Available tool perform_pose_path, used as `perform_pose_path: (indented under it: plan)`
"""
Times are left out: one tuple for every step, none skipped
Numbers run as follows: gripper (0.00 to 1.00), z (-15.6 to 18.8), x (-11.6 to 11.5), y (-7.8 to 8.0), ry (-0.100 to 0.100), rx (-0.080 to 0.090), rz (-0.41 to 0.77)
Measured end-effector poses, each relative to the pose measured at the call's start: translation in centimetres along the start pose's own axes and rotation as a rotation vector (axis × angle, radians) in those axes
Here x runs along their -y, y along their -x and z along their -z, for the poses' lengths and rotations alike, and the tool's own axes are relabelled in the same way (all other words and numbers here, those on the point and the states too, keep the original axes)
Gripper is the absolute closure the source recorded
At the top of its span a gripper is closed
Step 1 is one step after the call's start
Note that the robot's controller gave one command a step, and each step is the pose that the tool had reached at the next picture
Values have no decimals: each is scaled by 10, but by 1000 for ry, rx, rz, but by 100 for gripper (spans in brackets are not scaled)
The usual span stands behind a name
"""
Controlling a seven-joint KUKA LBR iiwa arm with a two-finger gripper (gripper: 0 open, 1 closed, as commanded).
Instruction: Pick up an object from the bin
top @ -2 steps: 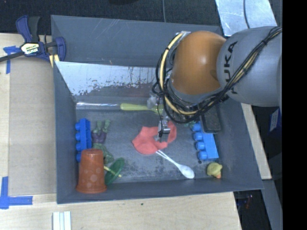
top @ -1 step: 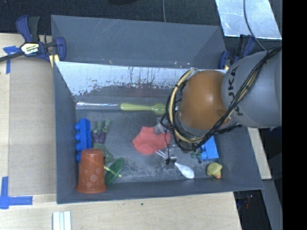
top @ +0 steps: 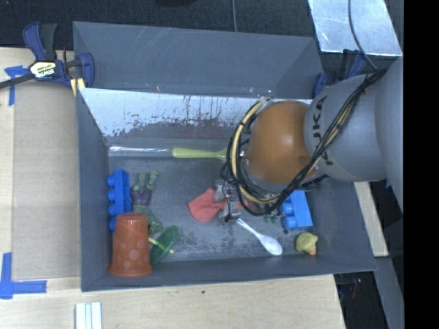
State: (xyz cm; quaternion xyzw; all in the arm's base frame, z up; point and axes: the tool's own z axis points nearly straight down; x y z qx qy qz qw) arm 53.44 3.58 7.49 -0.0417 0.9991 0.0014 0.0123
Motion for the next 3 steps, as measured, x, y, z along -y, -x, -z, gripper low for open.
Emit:
perform_pose_path:
  plan:
    - [100,0,0,0,0,0,0]
    - [100,67,-4,4,0,-5,-38]
    - [100,142,-22,18,0,-8,-7]
